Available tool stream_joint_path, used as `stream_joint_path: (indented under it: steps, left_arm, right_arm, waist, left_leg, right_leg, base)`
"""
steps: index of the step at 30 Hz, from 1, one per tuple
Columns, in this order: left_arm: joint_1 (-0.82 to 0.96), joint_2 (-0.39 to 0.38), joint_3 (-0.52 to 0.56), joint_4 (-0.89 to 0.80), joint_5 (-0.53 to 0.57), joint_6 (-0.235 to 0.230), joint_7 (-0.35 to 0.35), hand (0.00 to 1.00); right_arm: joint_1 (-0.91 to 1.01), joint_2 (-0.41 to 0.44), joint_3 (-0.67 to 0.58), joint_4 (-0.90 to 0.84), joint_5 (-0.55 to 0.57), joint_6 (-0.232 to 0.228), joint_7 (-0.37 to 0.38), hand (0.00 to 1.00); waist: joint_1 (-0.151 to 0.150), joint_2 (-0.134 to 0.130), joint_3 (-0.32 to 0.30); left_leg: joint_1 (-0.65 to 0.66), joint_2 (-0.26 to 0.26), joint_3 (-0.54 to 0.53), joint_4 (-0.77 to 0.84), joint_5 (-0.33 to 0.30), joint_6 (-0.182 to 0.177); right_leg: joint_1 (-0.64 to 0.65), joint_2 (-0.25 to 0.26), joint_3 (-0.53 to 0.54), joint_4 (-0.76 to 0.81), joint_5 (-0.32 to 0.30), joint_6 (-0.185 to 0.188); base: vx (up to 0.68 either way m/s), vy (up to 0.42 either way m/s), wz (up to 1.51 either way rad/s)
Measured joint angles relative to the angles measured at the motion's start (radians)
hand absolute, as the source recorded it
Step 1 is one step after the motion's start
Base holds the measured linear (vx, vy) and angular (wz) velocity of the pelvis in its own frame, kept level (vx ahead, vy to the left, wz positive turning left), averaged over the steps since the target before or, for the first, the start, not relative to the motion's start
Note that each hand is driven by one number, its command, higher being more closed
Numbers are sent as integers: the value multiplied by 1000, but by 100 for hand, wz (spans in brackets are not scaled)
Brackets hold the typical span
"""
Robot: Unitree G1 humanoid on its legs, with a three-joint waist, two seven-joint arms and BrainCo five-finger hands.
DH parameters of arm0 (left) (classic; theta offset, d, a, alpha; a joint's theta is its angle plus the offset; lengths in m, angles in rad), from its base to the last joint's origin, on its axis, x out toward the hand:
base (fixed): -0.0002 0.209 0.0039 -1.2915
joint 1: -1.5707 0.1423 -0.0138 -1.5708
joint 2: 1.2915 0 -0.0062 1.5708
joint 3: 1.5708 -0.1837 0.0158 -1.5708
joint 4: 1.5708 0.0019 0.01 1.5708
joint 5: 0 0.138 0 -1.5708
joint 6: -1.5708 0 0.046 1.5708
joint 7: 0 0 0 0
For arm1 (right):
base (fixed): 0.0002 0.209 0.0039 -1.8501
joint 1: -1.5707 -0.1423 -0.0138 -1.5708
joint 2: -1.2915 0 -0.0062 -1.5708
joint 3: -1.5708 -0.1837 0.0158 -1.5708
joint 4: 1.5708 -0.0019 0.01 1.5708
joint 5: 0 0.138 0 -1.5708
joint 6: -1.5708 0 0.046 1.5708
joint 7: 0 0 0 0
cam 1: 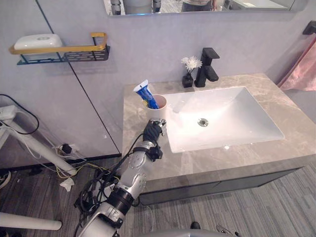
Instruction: Organize washtable
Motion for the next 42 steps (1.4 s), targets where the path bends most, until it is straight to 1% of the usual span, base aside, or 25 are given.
stream_joint_path:
  steps: [2, 6, 9, 11, 18, 23, 27, 33, 34, 38, 42]
  left_arm:
    - [-2, -2, 0, 2, 1, 0, 3, 100]
    - [-38, -12, 2, 64, 2, -1, 23, 100]
    - [-47, -36, 27, 68, 0, -2, 46, 100]
    - [-52, -38, 28, 69, -2, -3, 58, 100]
    - [-59, -41, 28, 71, -1, -5, 61, 100]
    - [-93, -42, 46, 107, 1, -7, 76, 100]
    - [-98, -58, 115, 108, 20, -8, 93, 100]
    - [-104, -59, 199, 118, 20, -16, 125, 100]
    - [-106, -60, 226, 118, 20, -16, 140, 100]
    - [-117, -59, 303, 137, 20, -25, 164, 100]
    - [-126, -54, 356, 145, 20, -28, 187, 100]
  right_arm:
    - [2, 0, -2, 0, 0, 0, 0, 0]
    - [2, 1, -3, 0, 0, 0, 0, 0]
    - [2, 1, -3, 0, 0, 0, -1, 0]
    - [2, 1, -3, 0, 0, 0, -2, 0]
    - [3, 3, -4, -1, 0, 0, -16, 0]
    - [7, 4, -6, -19, 0, 1, -16, 0]
    - [8, 5, -15, -33, 0, 0, -16, 0]
    - [12, 12, -33, -33, 0, 0, -16, 0]
    - [12, 12, -33, -34, 0, 0, -15, 0]
    - [13, 15, -43, -34, 0, 0, -14, 0]
    - [13, 15, -43, -34, 0, 0, -12, 0]
  waist:
    - [-2, 0, 1]
    - [-2, -1, 1]
    - [-2, -1, 2]
    - [-2, -1, 3]
    - [-4, -4, 13]
    - [-4, -1, 17]
    - [-5, 6, 28]
    - [-6, 6, 28]
    - [-6, 6, 28]
    - [-6, 6, 28]
    - [-6, 7, 28]
  left_leg:
    - [1, 0, 4, 0, 0, 0]
    - [1, 0, 10, 0, -1, 0]
    - [1, 0, 20, 0, -1, 0]
    - [0, 0, 28, 0, -1, 0]
    - [0, 0, 35, 0, -1, -1]
    - [1, 0, 36, 0, -2, -2]
    - [2, 0, 45, 0, -2, -2]
    - [2, 0, 52, 0, -2, -2]
    - [2, 0, 52, 0, -2, -2]
    - [3, 0, 53, 0, -2, -2]
    - [4, 0, 55, 0, -2, -2]
  right_leg:
    - [-2, 0, 1, 0, 1, 1]
    - [-5, 0, 2, 0, 5, 1]
    - [-12, 1, 12, 0, 9, 0]
    - [-19, 2, 20, 0, 11, -1]
    - [-23, 3, 26, -1, 12, -1]
    - [-24, 3, 26, -1, 13, 0]
    - [-30, 4, 36, -1, 16, -2]
    - [-35, 5, 45, 0, 20, -1]
    - [-35, 5, 46, 0, 20, -2]
    - [-35, 5, 46, 0, 21, -2]
    - [-36, 5, 48, 0, 21, -2]
  base:
    - [12, 3, -6]
    - [-5, 4, -4]
    - [-22, 3, -8]
    - [-22, 2, -12]
    - [-4, 1, -2]
    - [0, 0, 0]
    - [-9, 0, -7]
    - [0, 0, -4]
    - [0, 0, 0]
    - [0, 0, 0]
    - [0, 0, 0]
